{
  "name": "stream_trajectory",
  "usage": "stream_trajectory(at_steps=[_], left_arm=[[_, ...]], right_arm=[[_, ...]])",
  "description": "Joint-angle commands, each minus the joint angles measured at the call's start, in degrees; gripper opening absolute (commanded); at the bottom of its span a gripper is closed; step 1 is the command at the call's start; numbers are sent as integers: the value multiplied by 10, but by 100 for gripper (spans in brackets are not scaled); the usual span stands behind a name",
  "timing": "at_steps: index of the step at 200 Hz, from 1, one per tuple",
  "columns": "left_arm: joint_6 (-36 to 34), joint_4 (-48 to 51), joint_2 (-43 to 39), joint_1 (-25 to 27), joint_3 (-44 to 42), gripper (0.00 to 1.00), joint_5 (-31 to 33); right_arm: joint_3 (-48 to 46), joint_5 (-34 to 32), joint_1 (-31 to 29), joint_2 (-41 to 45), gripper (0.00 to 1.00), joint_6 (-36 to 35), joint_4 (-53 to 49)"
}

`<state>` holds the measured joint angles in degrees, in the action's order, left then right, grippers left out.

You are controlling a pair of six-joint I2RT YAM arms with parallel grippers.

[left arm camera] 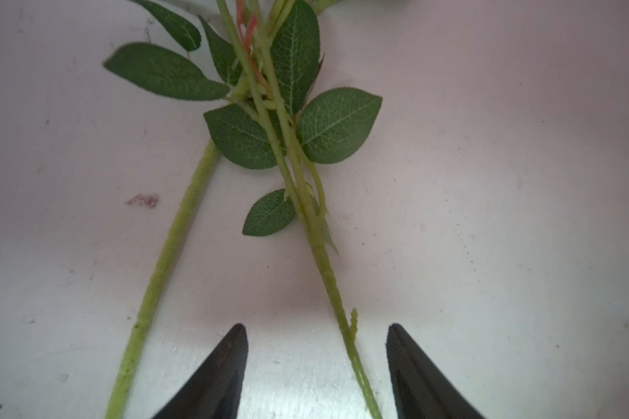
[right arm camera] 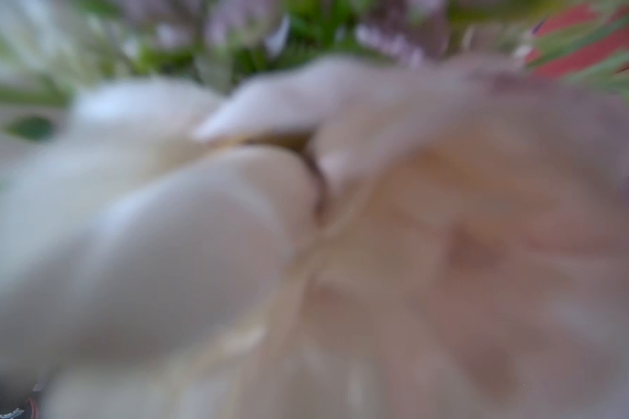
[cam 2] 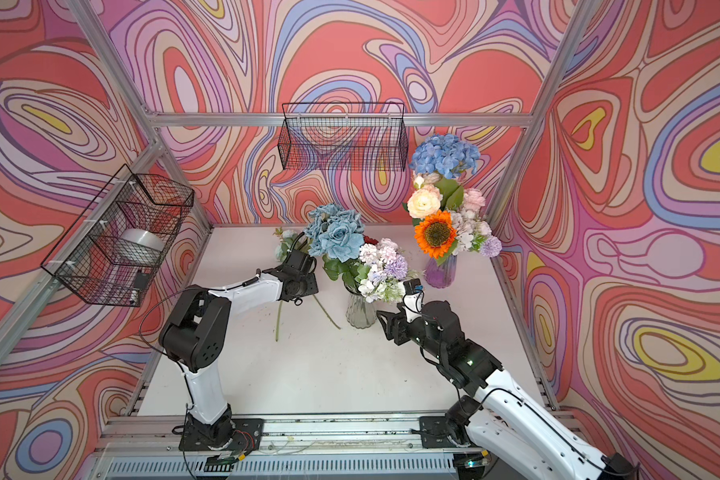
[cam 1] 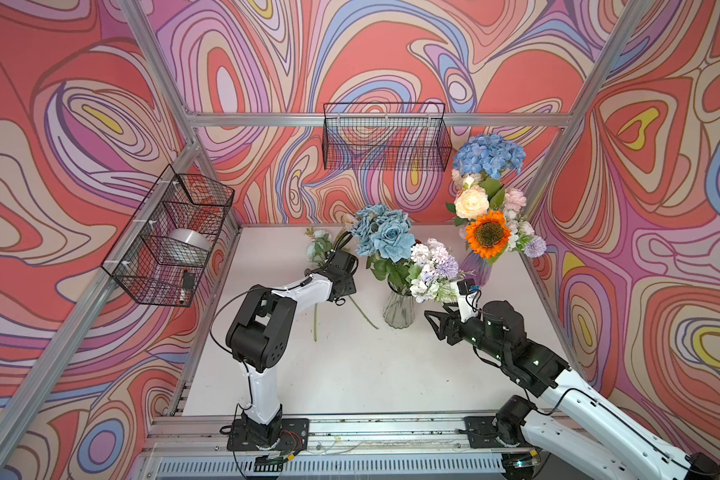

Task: Arrange the flowers into the vase
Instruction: 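Close the left gripper on the white rose stems and lift it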

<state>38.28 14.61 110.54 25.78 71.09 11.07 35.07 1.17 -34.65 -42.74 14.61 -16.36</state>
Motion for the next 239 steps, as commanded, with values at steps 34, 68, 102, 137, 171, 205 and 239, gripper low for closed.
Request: stream_trajectory(at_steps=[34,68,102,137,171,205,239], left_arm=[[23,26,61,-7,58,36,16],[29,25,74,-13,60,18,13],[34,13,54,-15,41,0,14],[42,-14,2,-15,6,0,16],[43,-47,-76,-15,-43,0,11],[31,-84,-168,-15,-98,0,9],[13,-105,-253,-15,-137,0,20]], right_arm=[[-5,-15,-2,-6,69,-24,15],[-18,-13,-2,6,70,-33,48],[-20,-14,-2,7,71,-41,82],[-15,-11,-3,-8,72,-46,99],[-13,-11,-3,-14,72,-45,108],[-16,-16,-2,-11,73,-45,127],[-13,-26,-3,-14,77,-46,146]])
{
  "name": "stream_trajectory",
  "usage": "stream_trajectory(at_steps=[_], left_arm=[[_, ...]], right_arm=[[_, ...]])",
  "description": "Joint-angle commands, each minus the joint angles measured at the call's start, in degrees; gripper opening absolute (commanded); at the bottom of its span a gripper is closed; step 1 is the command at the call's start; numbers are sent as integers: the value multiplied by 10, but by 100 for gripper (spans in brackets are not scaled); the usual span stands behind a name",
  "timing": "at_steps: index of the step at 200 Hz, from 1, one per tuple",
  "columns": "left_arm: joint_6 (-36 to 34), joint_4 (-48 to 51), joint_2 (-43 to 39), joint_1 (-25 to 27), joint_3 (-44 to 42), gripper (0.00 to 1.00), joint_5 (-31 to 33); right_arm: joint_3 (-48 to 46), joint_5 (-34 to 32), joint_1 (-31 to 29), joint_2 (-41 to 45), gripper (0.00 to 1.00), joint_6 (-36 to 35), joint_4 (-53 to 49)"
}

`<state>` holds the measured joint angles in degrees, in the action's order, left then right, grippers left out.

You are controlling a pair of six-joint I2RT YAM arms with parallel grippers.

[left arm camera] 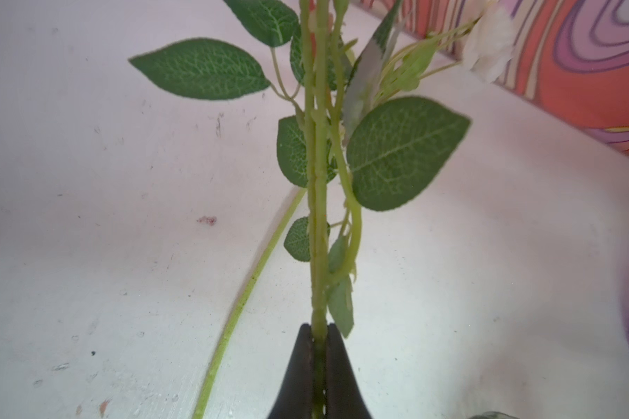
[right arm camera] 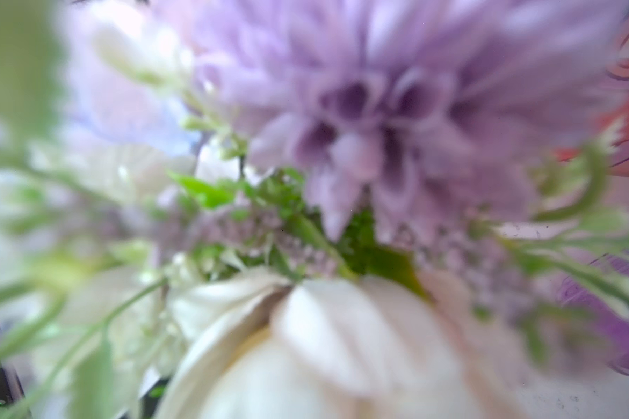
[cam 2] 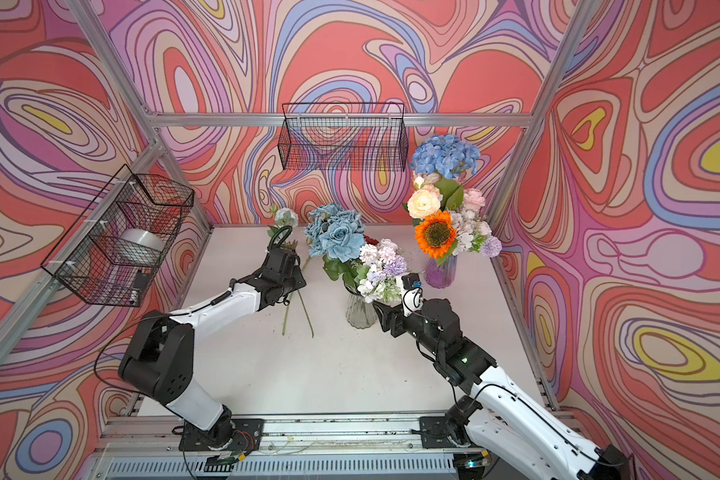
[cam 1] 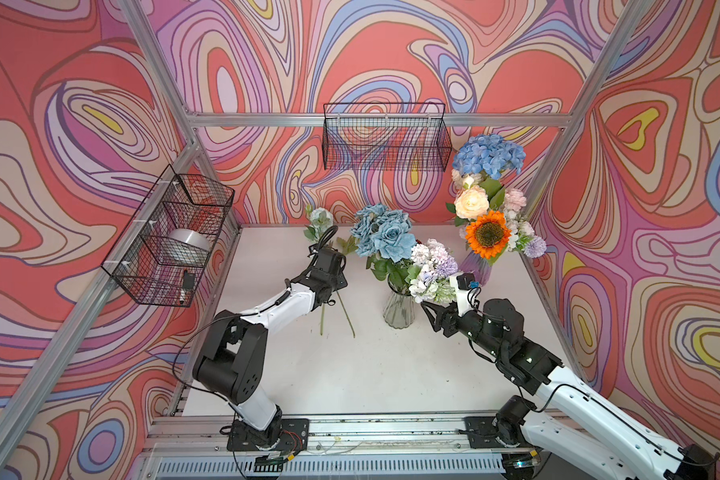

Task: Arrange the flowers into the vase
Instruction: 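Close the left gripper on the white rose stems and lift it, then carry the white rose upright over the clear glass vase with the left gripper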

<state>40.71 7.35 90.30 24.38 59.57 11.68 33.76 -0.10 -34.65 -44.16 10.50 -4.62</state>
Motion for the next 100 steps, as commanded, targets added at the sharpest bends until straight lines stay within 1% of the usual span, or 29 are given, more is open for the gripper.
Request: stream_trajectory(at_steps=[1,28,48,64,91,100], left_arm=[[-12,-33,-53,-2,-22,0,14],[-20,-46,-118,-1,-45,0,19],[-24,-74,-171,-2,-68,0,15],[-25,-117,-214,-1,-99,0,8],[-28,-221,-289,-2,-158,0,-28],[-25,-251,-308,-2,-178,0,-37]], right_arm=[[1,-14,-3,0,77,-5,30],[1,-15,-2,-4,80,-1,55],[3,-10,-3,-13,81,1,74],[6,-6,-3,-23,81,3,84],[12,-2,-3,-37,81,6,101],[13,-11,-3,-40,81,9,106]])
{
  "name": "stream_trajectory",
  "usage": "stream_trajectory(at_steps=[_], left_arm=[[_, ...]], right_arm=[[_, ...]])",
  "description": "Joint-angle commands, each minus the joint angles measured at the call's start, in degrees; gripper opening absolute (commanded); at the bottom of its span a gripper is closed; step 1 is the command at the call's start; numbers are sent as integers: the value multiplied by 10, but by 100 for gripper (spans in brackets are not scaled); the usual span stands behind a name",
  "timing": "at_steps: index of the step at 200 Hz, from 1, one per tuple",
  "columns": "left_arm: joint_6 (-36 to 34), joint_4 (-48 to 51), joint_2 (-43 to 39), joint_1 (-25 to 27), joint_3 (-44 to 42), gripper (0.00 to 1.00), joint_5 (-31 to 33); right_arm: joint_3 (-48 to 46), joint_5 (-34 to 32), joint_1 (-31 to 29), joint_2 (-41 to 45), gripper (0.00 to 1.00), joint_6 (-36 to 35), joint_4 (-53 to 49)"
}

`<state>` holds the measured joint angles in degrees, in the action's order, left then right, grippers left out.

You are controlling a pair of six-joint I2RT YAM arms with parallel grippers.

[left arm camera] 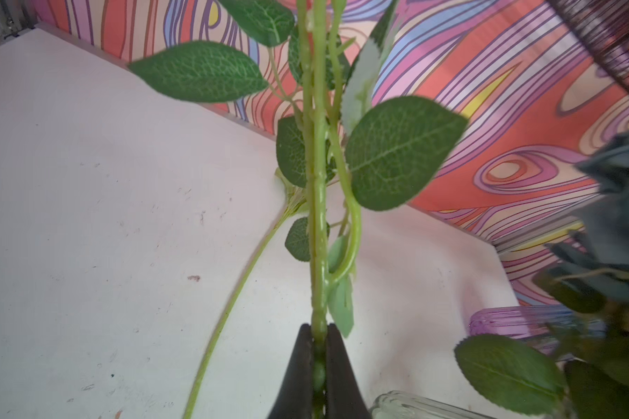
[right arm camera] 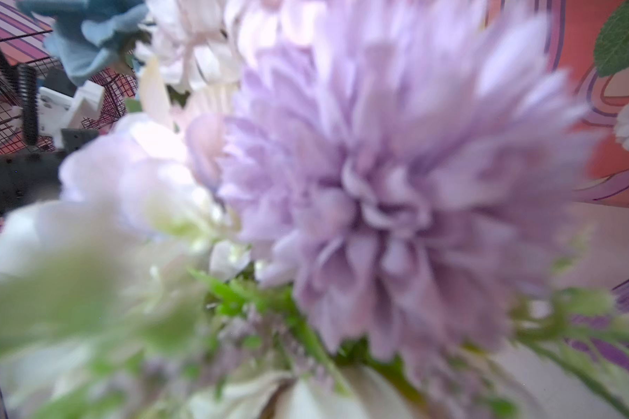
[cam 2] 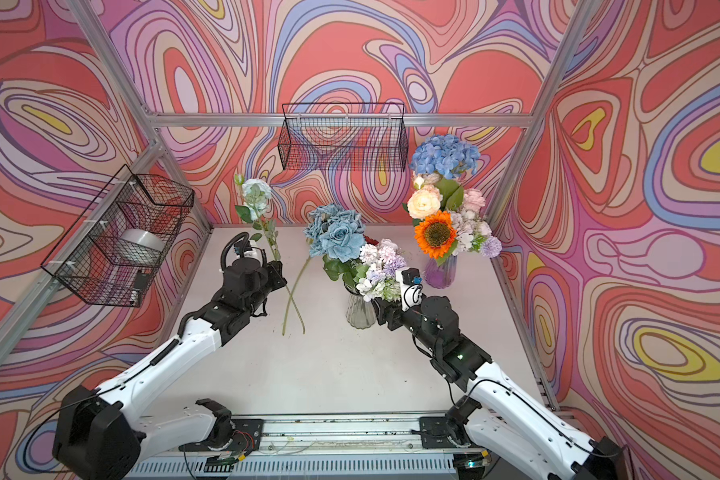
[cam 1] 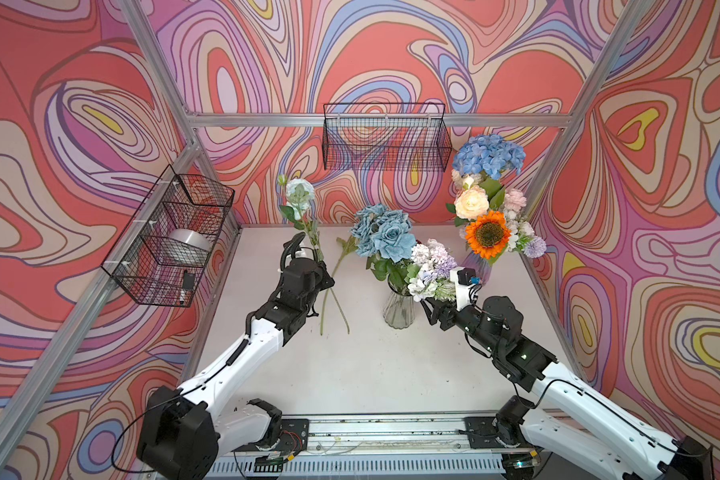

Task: Arrange the flowers into the vase
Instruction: 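Carry the white rose upright over the clear glass vase with the left gripper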

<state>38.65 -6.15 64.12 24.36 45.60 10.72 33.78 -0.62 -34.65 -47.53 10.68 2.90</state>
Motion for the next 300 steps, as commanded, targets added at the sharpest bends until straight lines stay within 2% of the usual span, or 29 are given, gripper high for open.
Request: stream_trajectory(at_steps=[1,50,92,117,154,173,234,300], left_arm=[[-4,-121,-48,-2,-41,0,-29],[1,-271,-113,1,-90,0,-95],[-21,-362,-85,16,-65,0,-152],[-51,-437,-66,44,-46,0,-184],[-146,-452,-50,111,5,0,-197],[-166,-469,-31,132,25,0,-210],[-163,-578,72,148,77,0,-235],[-220,-609,129,165,104,0,-222]], right_arm=[[13,-8,-2,-7,81,7,31],[3,-83,-2,-13,82,54,81],[-6,-114,-3,-16,82,95,118],[-6,-124,-3,-18,82,107,119],[-5,-142,-3,-23,82,119,108],[-7,-149,-2,-21,82,124,107],[-23,-141,-3,-13,82,124,118],[-37,-139,-2,-5,83,128,124]])
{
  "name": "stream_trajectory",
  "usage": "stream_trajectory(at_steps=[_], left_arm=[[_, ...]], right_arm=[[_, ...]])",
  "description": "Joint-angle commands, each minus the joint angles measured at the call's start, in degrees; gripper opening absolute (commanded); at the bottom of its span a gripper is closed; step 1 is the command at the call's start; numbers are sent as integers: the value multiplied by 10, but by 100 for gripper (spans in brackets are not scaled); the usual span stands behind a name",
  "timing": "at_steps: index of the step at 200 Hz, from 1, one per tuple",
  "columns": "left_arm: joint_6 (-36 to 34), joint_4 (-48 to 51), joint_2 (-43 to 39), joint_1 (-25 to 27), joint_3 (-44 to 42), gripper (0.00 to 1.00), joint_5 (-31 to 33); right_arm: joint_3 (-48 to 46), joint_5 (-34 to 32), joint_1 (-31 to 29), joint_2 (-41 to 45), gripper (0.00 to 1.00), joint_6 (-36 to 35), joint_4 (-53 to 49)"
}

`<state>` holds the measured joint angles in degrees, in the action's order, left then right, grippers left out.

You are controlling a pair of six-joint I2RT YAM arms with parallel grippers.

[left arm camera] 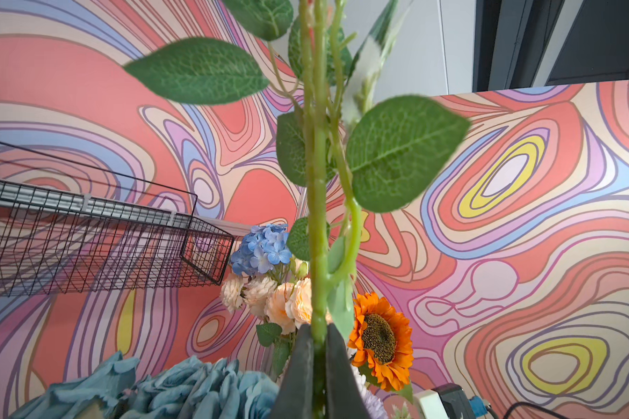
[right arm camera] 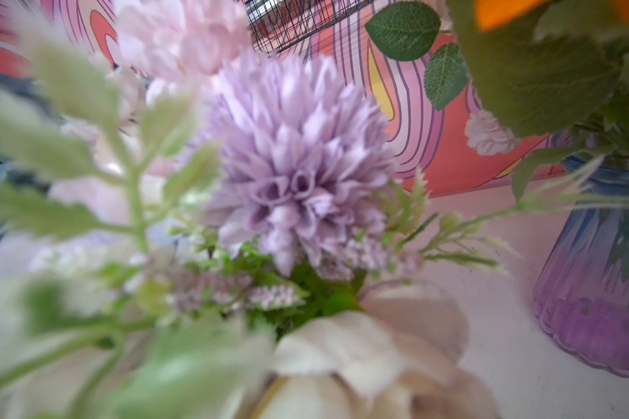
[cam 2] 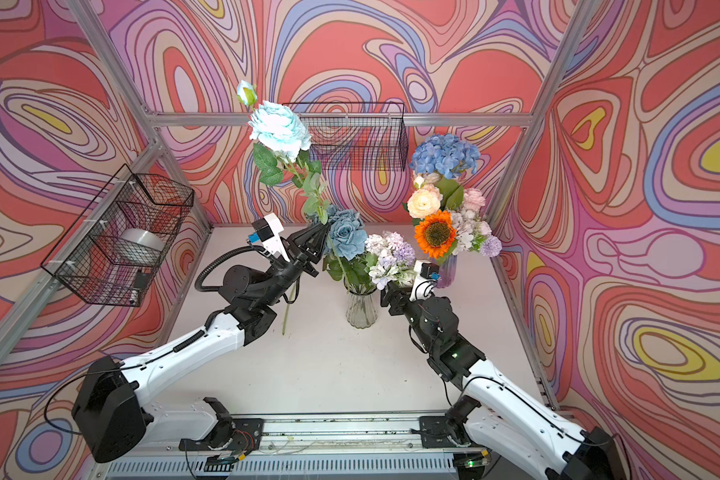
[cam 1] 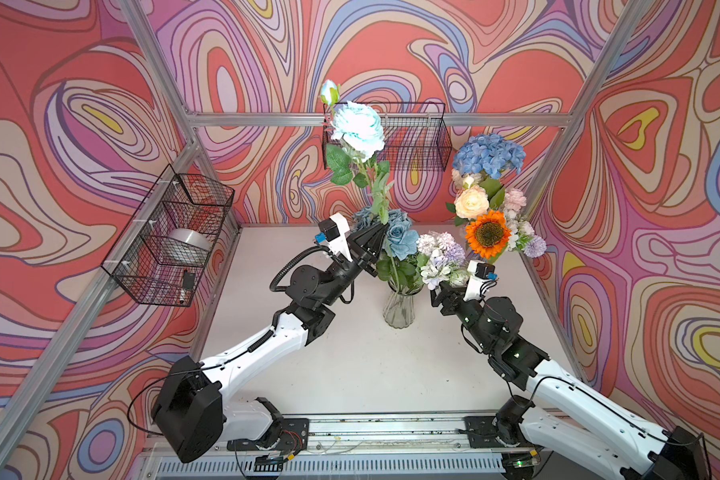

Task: Arrange the flowers into the vase
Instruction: 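Carry the white rose upright over the clear glass vase with the left gripper, then lower the white rose stems into the clear vase with the left gripper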

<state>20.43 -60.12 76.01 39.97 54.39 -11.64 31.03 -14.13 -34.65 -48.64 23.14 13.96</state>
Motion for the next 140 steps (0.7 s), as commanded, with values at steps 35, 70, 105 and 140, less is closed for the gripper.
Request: stream_trajectory(at_steps=[35,70,105,140], left_arm=[[-92,-130,45,38,-1,0,29],[-211,-179,93,86,-8,0,86],[-246,-178,126,102,-1,0,103],[-245,-178,136,106,-15,0,127]], right_arm=[[-7,-4,-3,0,83,1,17],[-2,-4,-3,-6,83,-1,19],[-4,0,-3,-14,83,-1,30],[-7,-2,-2,-15,83,-3,32]])
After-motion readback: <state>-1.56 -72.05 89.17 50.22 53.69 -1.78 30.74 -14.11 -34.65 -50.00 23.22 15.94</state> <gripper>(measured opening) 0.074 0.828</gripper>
